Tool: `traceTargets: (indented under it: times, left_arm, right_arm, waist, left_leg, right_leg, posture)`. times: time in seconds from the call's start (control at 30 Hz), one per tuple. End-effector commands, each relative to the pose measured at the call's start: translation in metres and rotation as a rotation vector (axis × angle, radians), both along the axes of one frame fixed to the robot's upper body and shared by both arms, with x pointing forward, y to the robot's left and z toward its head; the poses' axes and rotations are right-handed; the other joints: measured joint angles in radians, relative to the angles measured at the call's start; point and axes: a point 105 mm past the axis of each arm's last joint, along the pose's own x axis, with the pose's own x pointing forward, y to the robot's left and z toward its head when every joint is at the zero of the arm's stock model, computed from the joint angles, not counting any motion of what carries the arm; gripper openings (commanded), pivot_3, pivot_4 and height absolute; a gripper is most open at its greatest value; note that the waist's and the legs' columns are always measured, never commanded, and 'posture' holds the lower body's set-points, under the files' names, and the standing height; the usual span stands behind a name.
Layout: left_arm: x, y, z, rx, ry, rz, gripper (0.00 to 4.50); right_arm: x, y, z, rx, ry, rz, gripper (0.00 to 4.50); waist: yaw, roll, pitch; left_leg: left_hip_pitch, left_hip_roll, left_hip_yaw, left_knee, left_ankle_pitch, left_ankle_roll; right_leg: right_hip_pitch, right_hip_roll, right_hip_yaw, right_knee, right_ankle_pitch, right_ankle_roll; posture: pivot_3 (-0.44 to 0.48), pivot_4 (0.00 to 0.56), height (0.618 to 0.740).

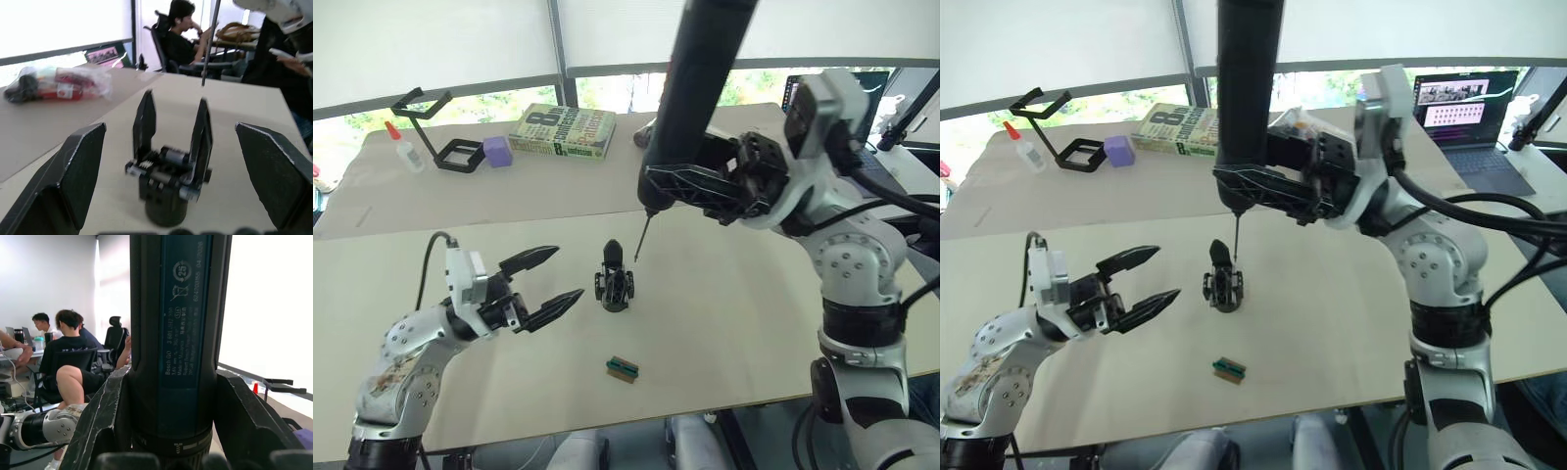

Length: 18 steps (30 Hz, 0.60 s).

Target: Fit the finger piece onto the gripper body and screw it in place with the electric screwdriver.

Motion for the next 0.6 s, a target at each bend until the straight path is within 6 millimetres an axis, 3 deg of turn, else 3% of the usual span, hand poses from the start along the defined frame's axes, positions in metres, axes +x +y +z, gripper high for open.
traceTargets:
  times: [0.03,0.3,0.6]
  left_arm:
    - [-0.006,0.011,-0.002,0.036,-0.031,0.028,4.5]
    - [-0.019,0.014,-0.024,0.039,0.031,0.052,4.5]
    - [-0.013,-0.007,-0.043,0.075,0.055,-0.011,4.5]
  right_arm:
    - [-0.008,0.004,0.014,0.035,-0.097,0.033,1.93]
    - [-0.005,0.013,0.006,0.021,-0.103,0.061,1.93]
    - [-0.002,0.029,-0.009,0.002,-0.09,0.088,1.93]
  waist:
    - [0.0,0.0,0.0]
    - [0.0,0.0,0.0]
    - [-0.002,0.0,0.0]
  left_leg:
    - [-0.001,0.0,0.0,0.0,0.0,0.0]
    - [-0.001,0.0,0.0,-0.001,0.0,0.0]
    - [-0.001,0.0,0.001,0.0,0.0,-0.001]
  right_leg:
    - [-0.001,0.0,0.0,0.0,0.0,0.0]
    - [-0.002,-0.001,-0.001,0.0,0.0,0.0]
    - [-0.002,0.0,0.0,0.001,0.001,-0.001]
  posture:
    - [0.0,0.15,0.74]
    - [0.0,0.15,0.74]
    - [0.0,0.15,0.74]
